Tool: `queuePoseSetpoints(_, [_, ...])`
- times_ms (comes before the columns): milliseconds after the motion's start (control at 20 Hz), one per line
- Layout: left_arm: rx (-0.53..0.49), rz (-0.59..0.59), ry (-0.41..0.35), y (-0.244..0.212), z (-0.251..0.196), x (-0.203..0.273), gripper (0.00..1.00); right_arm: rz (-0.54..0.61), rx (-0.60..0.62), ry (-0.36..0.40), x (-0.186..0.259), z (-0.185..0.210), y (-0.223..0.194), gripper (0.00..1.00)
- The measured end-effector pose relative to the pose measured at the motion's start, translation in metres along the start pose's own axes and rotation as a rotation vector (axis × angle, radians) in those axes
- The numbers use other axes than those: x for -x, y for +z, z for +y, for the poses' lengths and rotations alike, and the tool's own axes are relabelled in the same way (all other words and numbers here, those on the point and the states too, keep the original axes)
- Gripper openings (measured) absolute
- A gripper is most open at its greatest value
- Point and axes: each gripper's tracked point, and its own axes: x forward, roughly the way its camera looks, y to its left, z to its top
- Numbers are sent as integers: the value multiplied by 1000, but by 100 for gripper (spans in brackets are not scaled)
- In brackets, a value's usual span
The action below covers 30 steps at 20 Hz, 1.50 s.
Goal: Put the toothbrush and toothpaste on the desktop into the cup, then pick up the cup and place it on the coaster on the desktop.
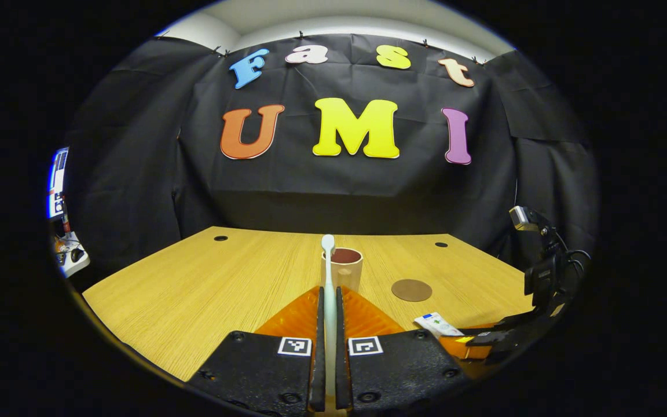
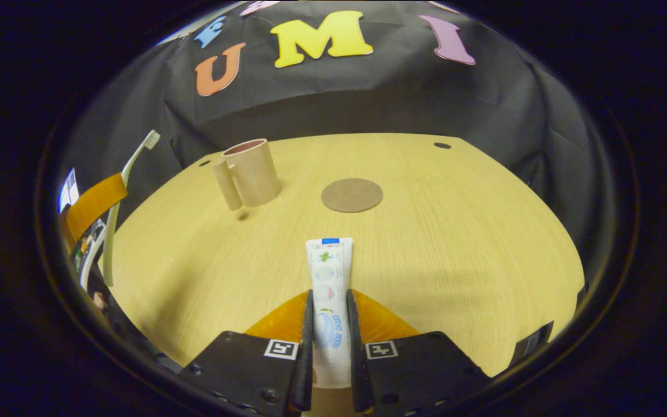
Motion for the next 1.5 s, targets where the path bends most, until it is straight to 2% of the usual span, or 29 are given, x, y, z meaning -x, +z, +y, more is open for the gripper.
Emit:
queuePoseSetpoints(100, [-10, 10, 2, -1, 4, -4, 9, -33, -7, -15, -1, -9, 4, 27])
queuePoseSetpoints(350, [-8, -15, -7, 24, 8, -38, 9, -133, -30, 42, 11, -8, 21, 27])
queuePoseSetpoints(500, [-26, -56, -11, 47, 11, -60, 9, -223, -13, 30, 21, -18, 39, 29])
queuePoseSetpoints(600, [-38, -87, -20, 65, 9, -80, 9, -270, 0, 24, 25, -24, 47, 27])
queuePoseSetpoints(950, [-13, -150, -34, 120, -8, -155, 8, -340, 30, 0, 19, -44, 62, 27])
queuePoseSetpoints(1050, [-10, -146, -39, 123, -13, -173, 8, -330, 19, 9, 17, -45, 61, 27])
queuePoseSetpoints(1150, [-30, -146, 15, 118, -4, -188, 9, -324, 6, 19, 16, -45, 59, 27])
queuePoseSetpoints(1250, [-15, -119, 9, 106, -8, -200, 10, -327, 0, 8, 16, -50, 59, 27])
queuePoseSetpoints(1300, [8, -109, 3, 102, -10, -201, 5, -331, 2, 6, 17, -50, 59, 27])
queuePoseSetpoints(1350, [24, -99, -3, 98, -11, -202, 10, -335, 7, 6, 18, -50, 60, 27])
queuePoseSetpoints(1500, [23, -89, 12, 94, -7, -203, 11, -346, 7, -1, 19, -53, 60, 27])
